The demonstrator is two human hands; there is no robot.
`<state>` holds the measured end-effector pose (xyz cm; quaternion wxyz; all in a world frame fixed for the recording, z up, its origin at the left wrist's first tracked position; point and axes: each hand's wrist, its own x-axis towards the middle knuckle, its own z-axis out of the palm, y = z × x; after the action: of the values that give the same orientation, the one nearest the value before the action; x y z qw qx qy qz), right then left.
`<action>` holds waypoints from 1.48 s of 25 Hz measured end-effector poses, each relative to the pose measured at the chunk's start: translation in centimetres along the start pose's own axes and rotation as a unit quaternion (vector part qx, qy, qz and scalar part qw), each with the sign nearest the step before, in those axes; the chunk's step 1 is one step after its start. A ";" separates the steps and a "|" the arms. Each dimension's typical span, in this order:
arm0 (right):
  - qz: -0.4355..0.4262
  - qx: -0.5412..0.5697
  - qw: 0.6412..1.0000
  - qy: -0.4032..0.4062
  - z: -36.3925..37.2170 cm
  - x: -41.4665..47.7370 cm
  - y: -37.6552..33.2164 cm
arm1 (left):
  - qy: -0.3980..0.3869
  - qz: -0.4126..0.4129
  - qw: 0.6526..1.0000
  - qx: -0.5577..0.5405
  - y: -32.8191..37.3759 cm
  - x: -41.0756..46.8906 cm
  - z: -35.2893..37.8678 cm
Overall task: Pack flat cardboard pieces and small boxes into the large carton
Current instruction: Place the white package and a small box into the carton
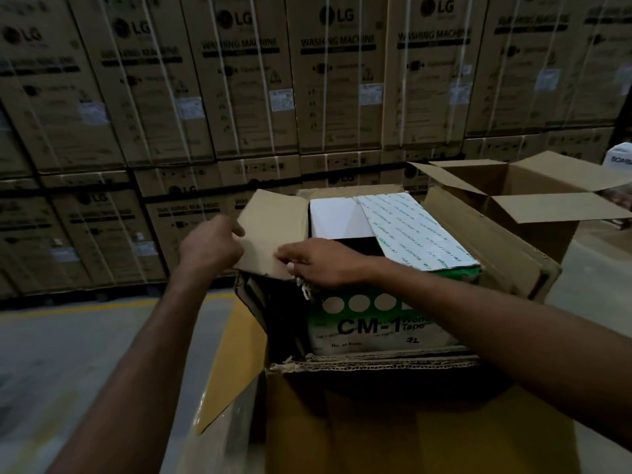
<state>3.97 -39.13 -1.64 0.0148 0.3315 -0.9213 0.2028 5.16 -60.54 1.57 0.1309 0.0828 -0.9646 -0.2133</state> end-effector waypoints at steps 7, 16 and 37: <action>0.208 -0.249 0.946 -0.026 -5.5 -3.3 4.3 | -0.030 0.206 0.978 0.019 9.1 -2.1 3.9; 0.292 -0.063 0.919 0.255 -14.6 -11.5 7.8 | -0.278 0.326 0.872 -0.235 23.6 -4.1 10.5; 0.276 0.093 0.944 -0.152 -6.3 -8.4 13.5 | -0.391 0.106 0.912 0.064 12.9 1.6 12.2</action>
<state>1.51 -22.27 -2.11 -0.2129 0.0908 -0.9451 0.2307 -1.17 -44.58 -3.18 -0.2404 -0.1022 -0.9533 -0.1513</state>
